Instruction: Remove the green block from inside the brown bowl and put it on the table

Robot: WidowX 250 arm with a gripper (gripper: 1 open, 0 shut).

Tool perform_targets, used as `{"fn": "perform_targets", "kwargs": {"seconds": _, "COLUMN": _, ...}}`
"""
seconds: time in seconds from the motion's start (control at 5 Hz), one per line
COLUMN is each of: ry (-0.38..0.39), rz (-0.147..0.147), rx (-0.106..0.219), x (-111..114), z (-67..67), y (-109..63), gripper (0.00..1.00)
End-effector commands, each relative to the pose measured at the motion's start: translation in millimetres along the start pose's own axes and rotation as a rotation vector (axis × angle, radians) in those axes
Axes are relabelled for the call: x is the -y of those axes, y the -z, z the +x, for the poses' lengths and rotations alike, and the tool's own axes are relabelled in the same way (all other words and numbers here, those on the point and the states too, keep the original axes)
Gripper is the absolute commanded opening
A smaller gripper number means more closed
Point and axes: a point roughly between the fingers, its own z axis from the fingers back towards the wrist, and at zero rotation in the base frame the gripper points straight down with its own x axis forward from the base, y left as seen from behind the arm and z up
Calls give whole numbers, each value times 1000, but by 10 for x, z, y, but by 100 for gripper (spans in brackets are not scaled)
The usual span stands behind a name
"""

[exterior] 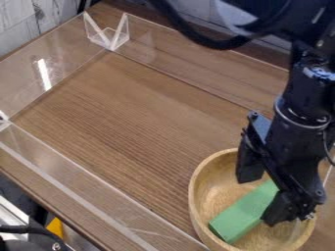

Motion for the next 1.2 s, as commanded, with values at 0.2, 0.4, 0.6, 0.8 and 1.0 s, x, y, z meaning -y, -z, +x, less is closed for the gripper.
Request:
{"fn": "perform_targets", "kwargs": {"seconds": 0.2, "ry": -64, "rz": 5, "rx": 87, "x": -182, "z": 48, "y": -135, "gripper": 100}}
{"fn": "perform_targets", "kwargs": {"seconds": 0.4, "ry": -61, "rz": 10, "rx": 101, "x": -104, "z": 73, "y": -71, "gripper": 100}}
{"fn": "perform_targets", "kwargs": {"seconds": 0.6, "ry": -59, "rz": 12, "rx": 110, "x": -47, "z": 80, "y": -31, "gripper": 100}}
{"fn": "perform_targets", "kwargs": {"seconds": 0.8, "ry": 6, "rz": 17, "rx": 104, "x": 9, "z": 128, "y": 3, "gripper": 100}}
{"fn": "perform_targets", "kwargs": {"seconds": 1.0, "ry": 33, "rz": 21, "rx": 99, "x": 7, "z": 104, "y": 147, "gripper": 100}}
